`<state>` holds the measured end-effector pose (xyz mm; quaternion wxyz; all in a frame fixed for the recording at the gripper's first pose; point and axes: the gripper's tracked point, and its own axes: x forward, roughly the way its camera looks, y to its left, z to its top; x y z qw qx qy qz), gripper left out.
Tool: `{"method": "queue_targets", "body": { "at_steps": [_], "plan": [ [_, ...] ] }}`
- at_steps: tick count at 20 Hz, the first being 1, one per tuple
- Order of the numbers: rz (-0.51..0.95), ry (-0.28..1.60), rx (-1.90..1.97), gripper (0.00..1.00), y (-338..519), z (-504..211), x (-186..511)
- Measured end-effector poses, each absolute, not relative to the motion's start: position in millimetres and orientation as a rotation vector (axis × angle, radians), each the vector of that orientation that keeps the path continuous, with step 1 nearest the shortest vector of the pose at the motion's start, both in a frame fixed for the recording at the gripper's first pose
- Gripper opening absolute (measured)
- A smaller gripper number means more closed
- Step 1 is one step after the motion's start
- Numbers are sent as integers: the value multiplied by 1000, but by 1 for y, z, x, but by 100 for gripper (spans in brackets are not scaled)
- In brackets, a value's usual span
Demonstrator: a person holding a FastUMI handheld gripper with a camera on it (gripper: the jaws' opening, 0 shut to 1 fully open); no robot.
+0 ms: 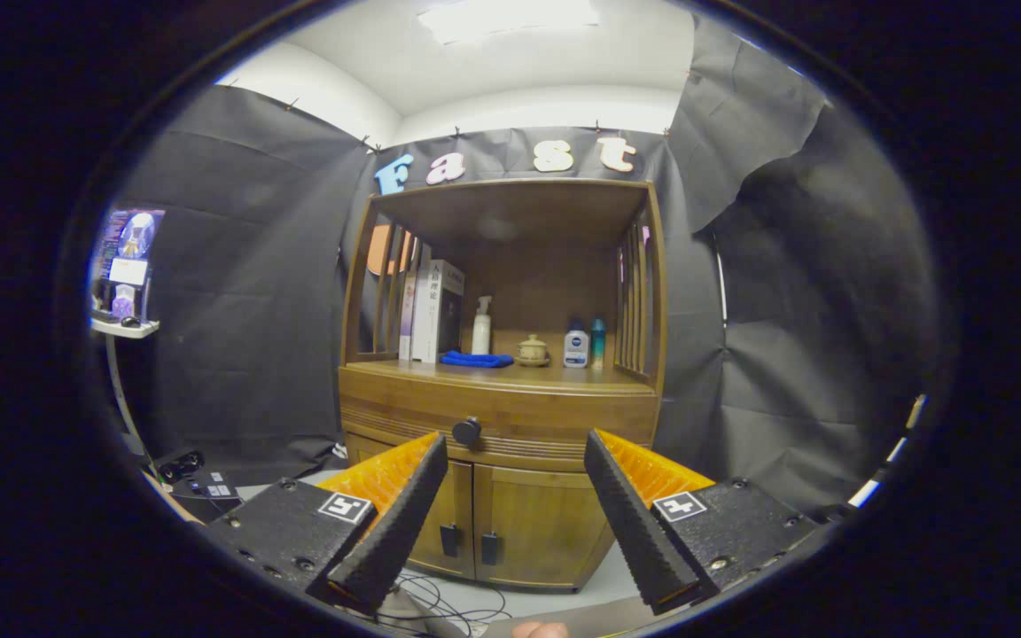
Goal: Pull open the drawer, take out the items inside it, and place them on the countertop above the cabinet.
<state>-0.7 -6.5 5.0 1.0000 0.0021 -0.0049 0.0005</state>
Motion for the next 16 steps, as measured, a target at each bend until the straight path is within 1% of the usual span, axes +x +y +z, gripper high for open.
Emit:
{"method": "queue_targets", "body": {
  "at_steps": [16],
  "plan": [
    [-7,6,27,100,-7,0,1]
  ]
}}
